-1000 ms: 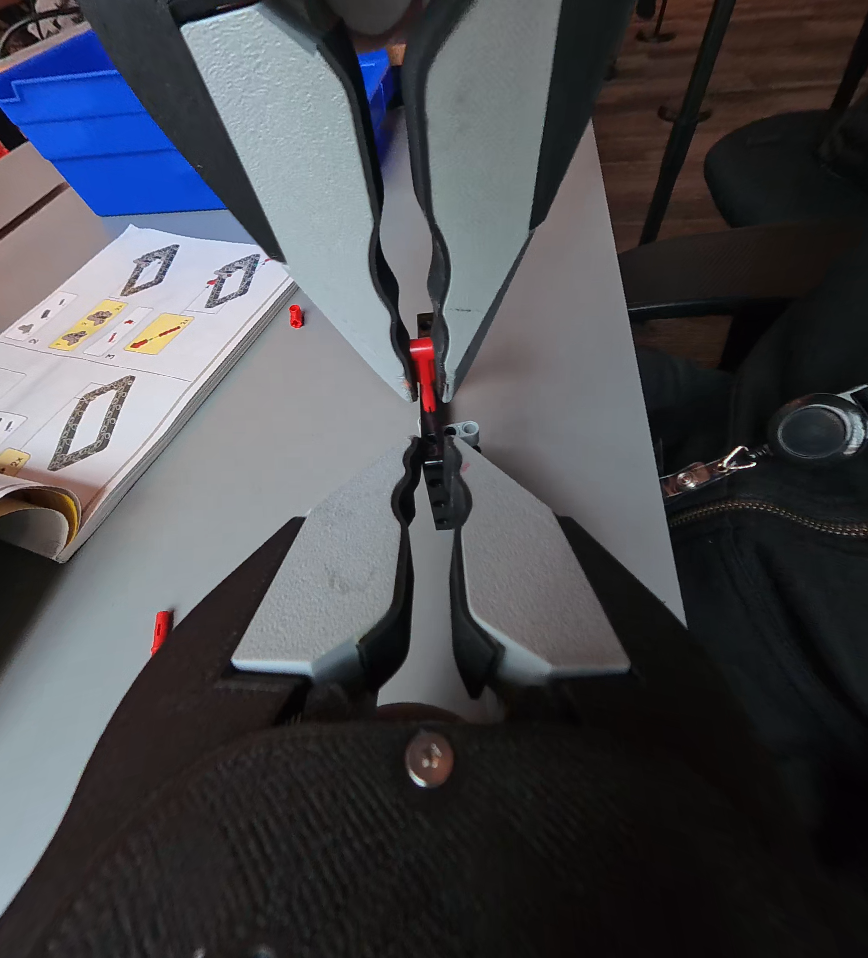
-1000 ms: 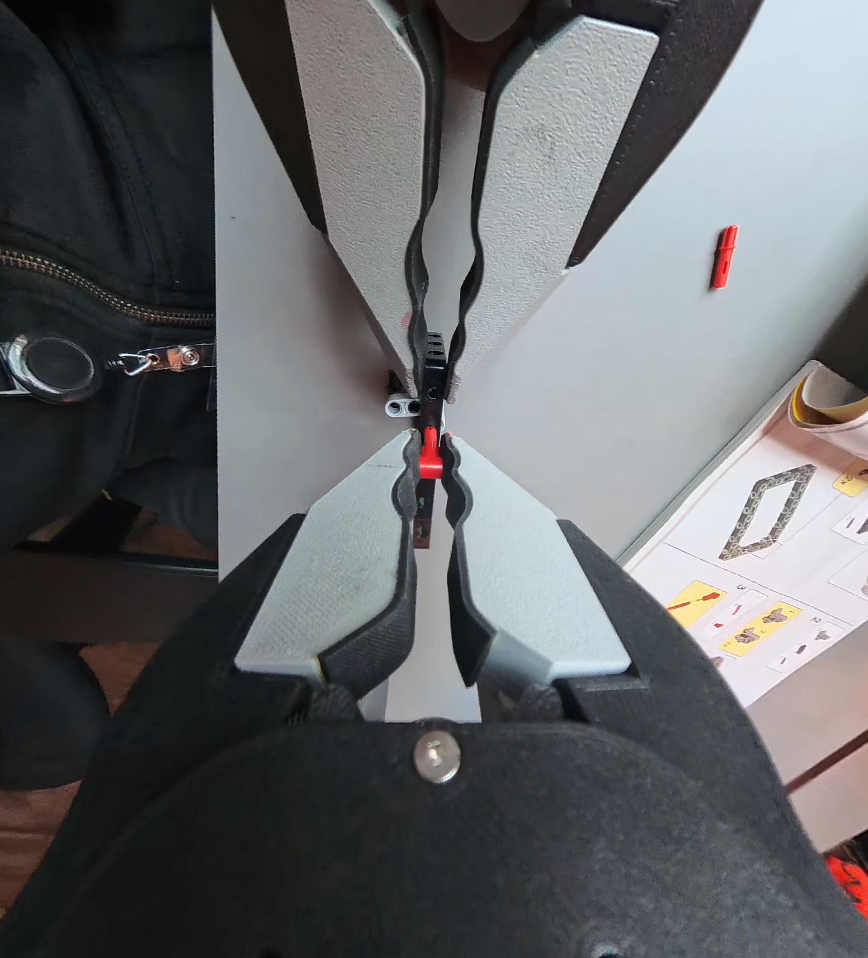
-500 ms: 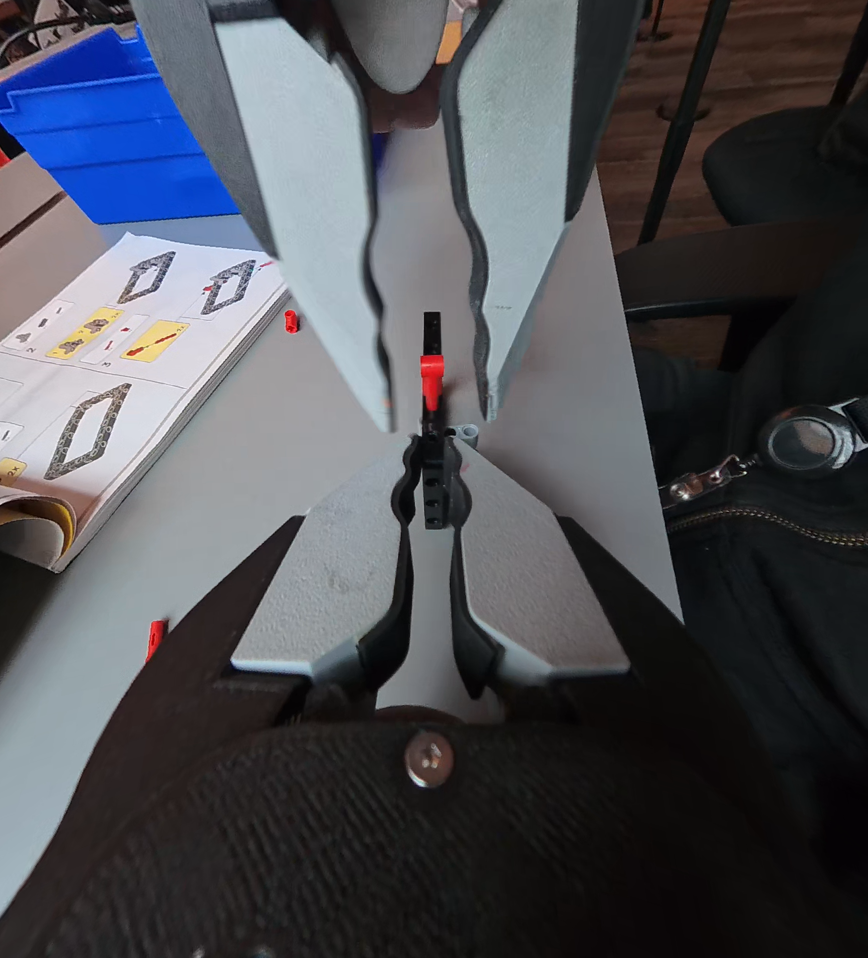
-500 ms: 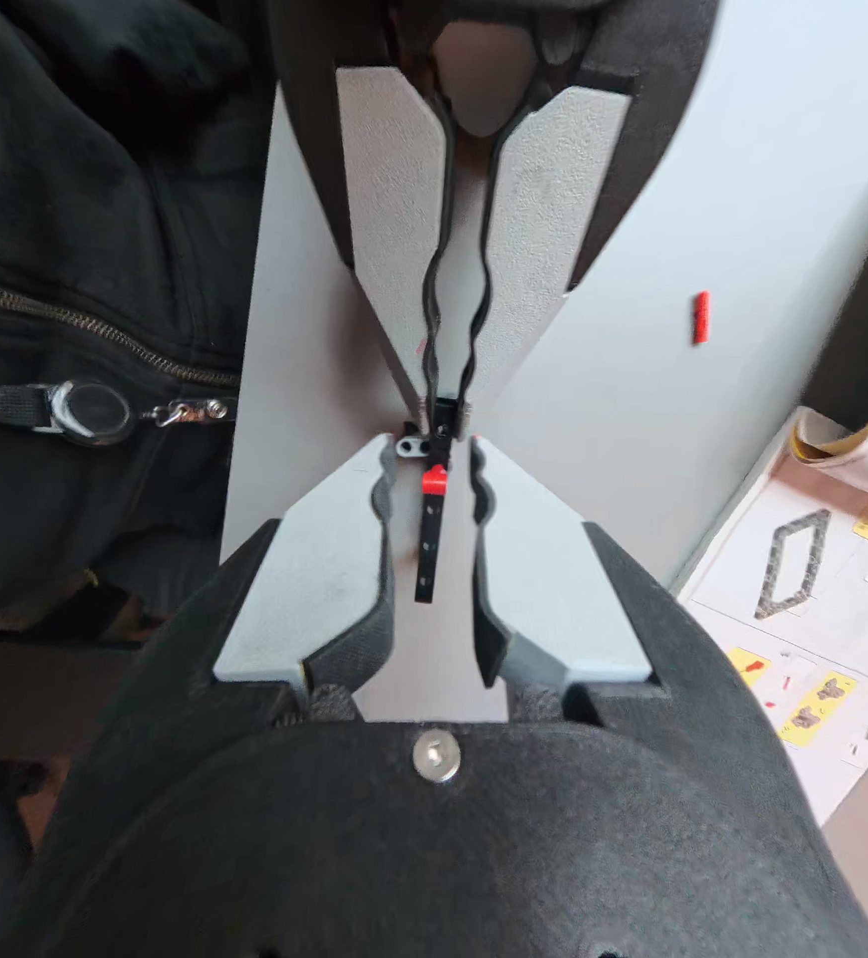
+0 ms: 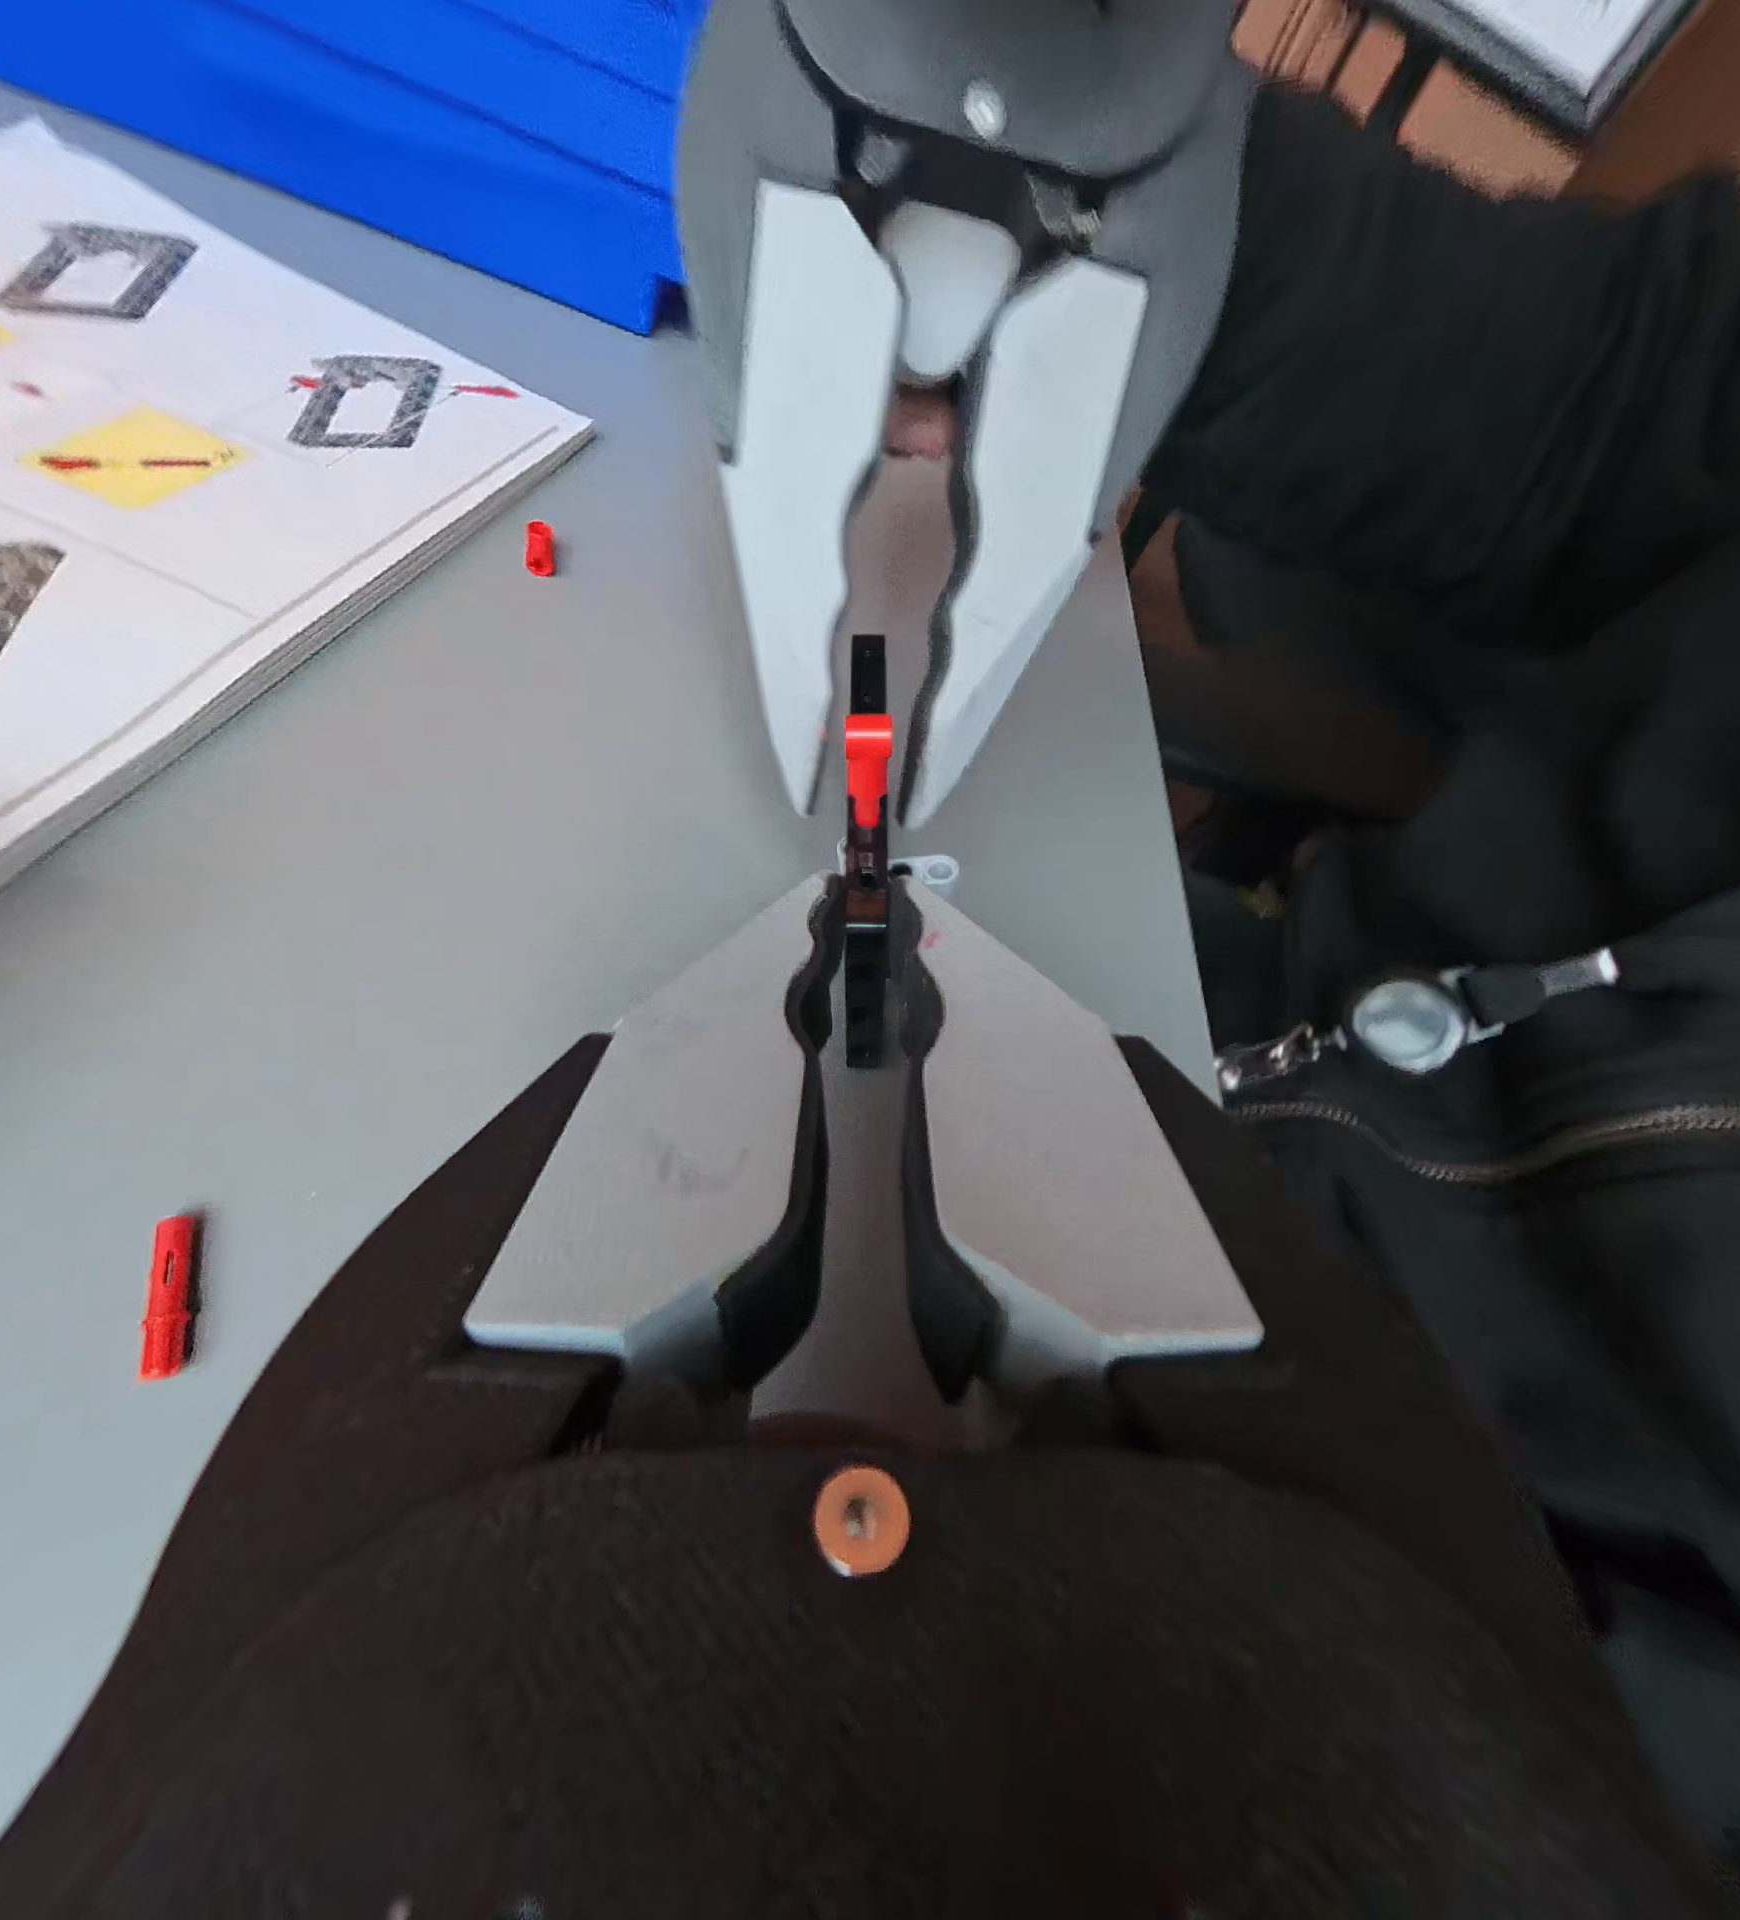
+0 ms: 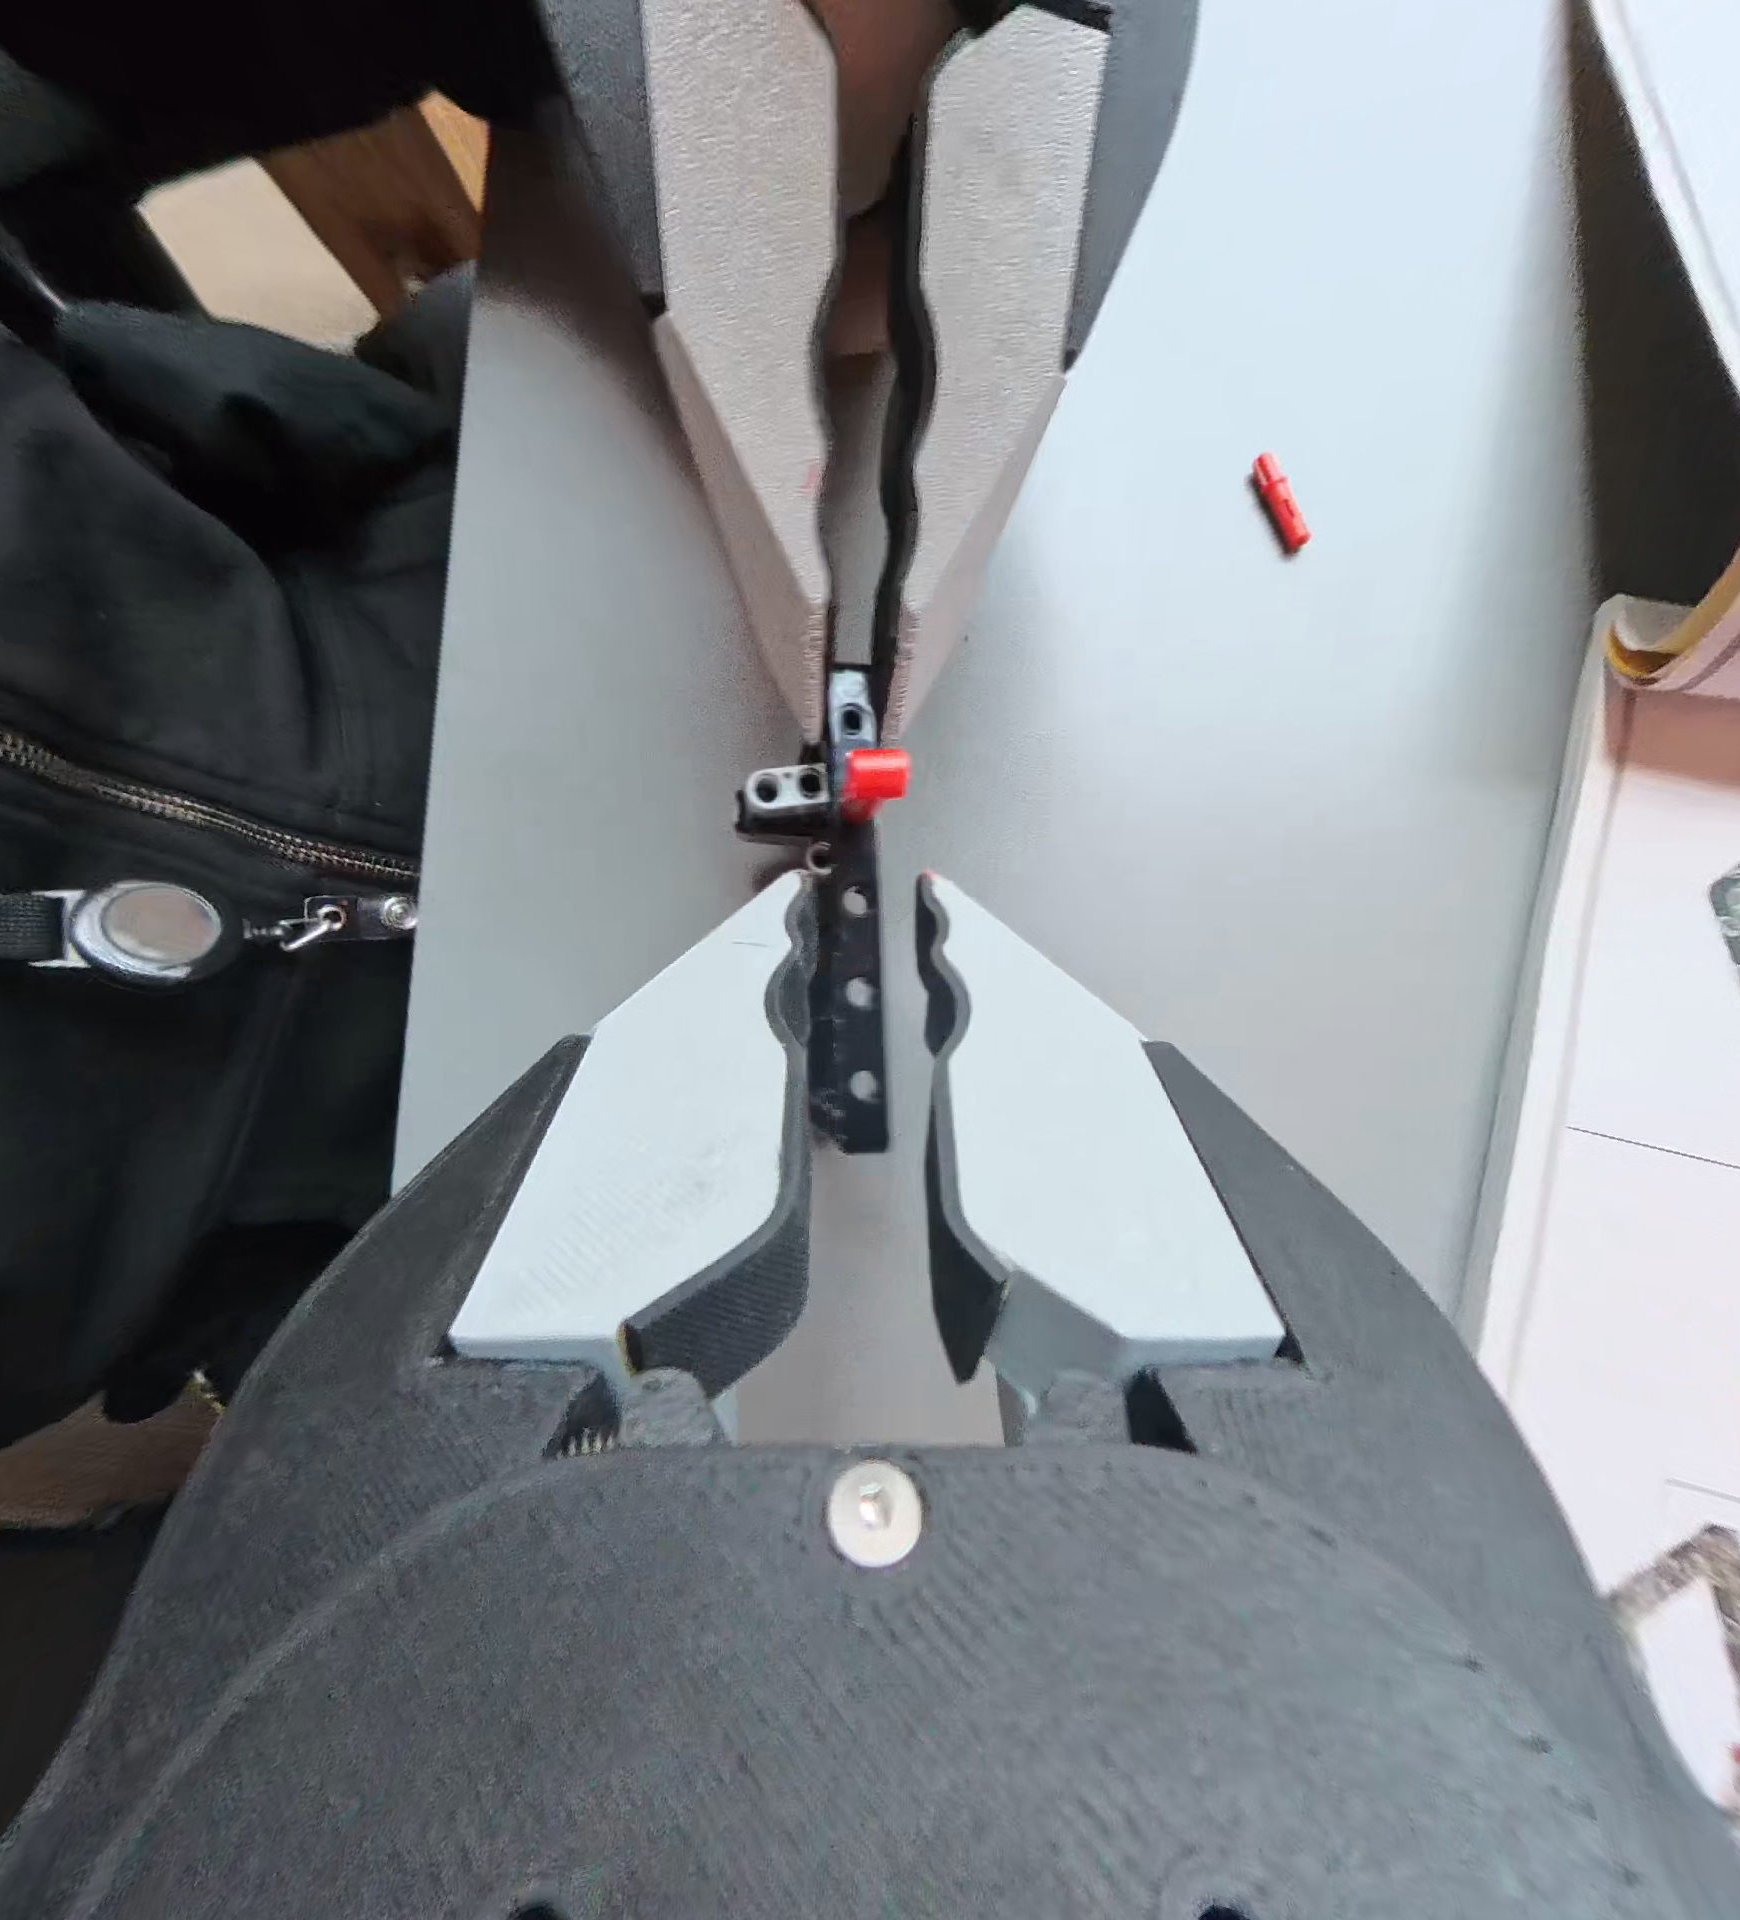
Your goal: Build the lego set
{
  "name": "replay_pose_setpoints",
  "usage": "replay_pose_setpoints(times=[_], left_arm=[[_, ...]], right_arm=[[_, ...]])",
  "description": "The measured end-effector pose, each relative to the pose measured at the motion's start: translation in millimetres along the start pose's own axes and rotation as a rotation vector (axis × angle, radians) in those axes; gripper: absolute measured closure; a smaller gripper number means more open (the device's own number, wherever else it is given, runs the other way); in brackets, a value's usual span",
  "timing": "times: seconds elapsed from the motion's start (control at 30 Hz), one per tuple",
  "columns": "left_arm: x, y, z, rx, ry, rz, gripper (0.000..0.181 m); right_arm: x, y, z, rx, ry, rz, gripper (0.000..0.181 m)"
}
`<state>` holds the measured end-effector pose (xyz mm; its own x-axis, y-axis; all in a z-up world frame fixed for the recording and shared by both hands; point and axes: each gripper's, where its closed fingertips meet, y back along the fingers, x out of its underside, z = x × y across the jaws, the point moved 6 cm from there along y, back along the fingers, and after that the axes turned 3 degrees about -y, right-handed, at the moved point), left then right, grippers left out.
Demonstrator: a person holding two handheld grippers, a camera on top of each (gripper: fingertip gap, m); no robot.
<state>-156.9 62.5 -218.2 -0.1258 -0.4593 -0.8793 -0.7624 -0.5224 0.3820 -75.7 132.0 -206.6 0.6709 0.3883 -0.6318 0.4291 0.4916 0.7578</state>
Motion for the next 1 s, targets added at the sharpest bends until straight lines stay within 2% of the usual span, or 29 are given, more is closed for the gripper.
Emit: replay_pose_setpoints(times=[0.1, 0.23, 0.5, 0.6, 0.8, 0.87, 1.0], left_arm=[[-6, 1, 10, 0.089, 0.116, -0.055, 0.175], [-6, 2, 18, 0.156, 0.210, -0.060, 0.175], [-2, -4, 24, 0.157, 0.276, -0.010, 0.175], [0, -6, 27, 0.164, 0.314, 0.007, 0.175], [2, -7, 28, 0.163, 0.334, 0.023, 0.175], [3, -8, 28, 0.163, 0.336, 0.035, 0.175], [3, -11, 26, 0.182, 0.335, 0.051, 0.175]], right_arm=[[-1, -5, -5, -0.096, -0.063, -0.049, 0.162], [1, -8, -8, -0.155, -0.099, -0.077, 0.164], [11, -14, -14, -0.199, -0.170, -0.145, 0.166], [14, -17, -18, -0.198, -0.208, -0.185, 0.175], [19, -21, -19, -0.219, -0.239, -0.243, 0.175], [20, -22, -19, -0.257, -0.263, -0.257, 0.170], [23, -22, -19, -0.298, -0.282, -0.253, 0.175]])
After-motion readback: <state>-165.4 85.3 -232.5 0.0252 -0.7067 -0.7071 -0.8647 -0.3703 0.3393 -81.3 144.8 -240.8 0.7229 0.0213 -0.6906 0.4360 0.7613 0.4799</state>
